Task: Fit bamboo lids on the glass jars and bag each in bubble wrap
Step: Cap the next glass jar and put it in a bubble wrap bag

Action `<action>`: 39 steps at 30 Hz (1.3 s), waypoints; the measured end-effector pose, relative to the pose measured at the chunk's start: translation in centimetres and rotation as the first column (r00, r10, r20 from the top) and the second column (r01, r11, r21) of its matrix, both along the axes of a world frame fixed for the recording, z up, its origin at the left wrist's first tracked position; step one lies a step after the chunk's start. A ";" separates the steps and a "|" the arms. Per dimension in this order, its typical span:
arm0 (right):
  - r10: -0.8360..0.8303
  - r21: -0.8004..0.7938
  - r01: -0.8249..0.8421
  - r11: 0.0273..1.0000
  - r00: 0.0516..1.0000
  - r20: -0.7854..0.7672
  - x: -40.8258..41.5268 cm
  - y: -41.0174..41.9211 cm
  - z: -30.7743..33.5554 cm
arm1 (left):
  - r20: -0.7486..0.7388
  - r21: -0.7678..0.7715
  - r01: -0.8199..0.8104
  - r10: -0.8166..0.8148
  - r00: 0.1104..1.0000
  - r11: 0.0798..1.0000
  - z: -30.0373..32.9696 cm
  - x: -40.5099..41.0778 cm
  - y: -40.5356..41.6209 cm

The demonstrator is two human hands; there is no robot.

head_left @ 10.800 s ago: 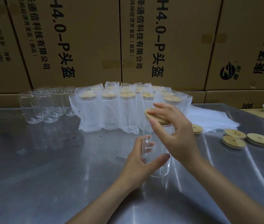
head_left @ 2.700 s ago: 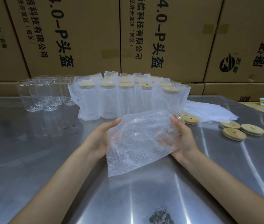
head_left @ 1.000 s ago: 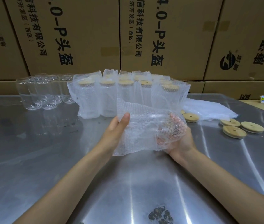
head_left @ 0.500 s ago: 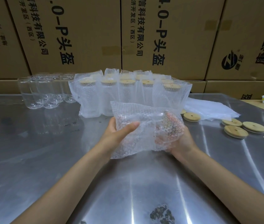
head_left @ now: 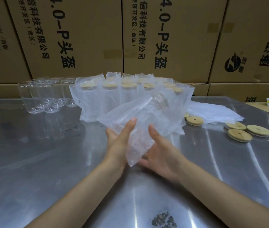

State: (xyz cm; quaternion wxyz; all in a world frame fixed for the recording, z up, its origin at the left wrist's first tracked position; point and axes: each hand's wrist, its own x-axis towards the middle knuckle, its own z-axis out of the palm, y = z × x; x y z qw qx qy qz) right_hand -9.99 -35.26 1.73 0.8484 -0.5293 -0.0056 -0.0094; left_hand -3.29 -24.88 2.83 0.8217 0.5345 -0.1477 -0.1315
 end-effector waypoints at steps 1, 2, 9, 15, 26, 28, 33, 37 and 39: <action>0.030 0.020 -0.030 0.999 0.999 0.039 0.0 0.6 0.1 | 0.074 0.069 -0.013 0.008 0.997 0.998 -0.2 -0.6 -0.1; 0.032 0.047 -0.035 0.998 0.998 0.063 -0.2 0.9 0.2 | 0.139 0.121 -0.019 0.002 0.990 0.992 -0.4 -1.1 -0.3; -0.199 0.261 0.154 0.953 0.968 0.155 -1.1 -1.9 2.2 | 0.304 0.103 0.032 -0.062 0.951 0.994 -1.1 -2.3 -1.2; -0.455 0.287 0.384 0.878 0.856 0.246 -1.2 -3.9 3.3 | 0.361 0.106 0.142 -0.171 0.917 0.984 -1.2 -2.4 -1.3; -0.504 -0.267 0.698 0.664 0.682 0.530 -1.8 -2.8 3.1 | 0.437 0.456 0.218 -0.431 0.790 0.863 -1.7 -0.2 -0.5; -0.447 -0.328 0.693 0.642 0.686 0.574 -1.9 -2.4 3.1 | 0.511 0.457 0.188 -0.430 0.745 0.869 -1.4 -0.3 -0.4; -0.341 -0.421 0.658 0.625 0.715 0.610 -1.8 -1.7 2.9 | 0.633 0.430 0.056 -0.345 0.693 0.901 0.0 -1.2 -0.1; -0.297 -0.503 0.629 0.592 0.751 0.590 -1.9 -1.5 3.1 | 0.716 0.387 -0.033 -0.278 0.640 0.921 1.1 -1.7 0.0; -0.293 -0.547 0.602 0.582 0.782 0.549 -1.9 -1.4 3.0 | 0.733 0.356 -0.043 -0.251 0.632 0.933 1.2 -1.4 0.2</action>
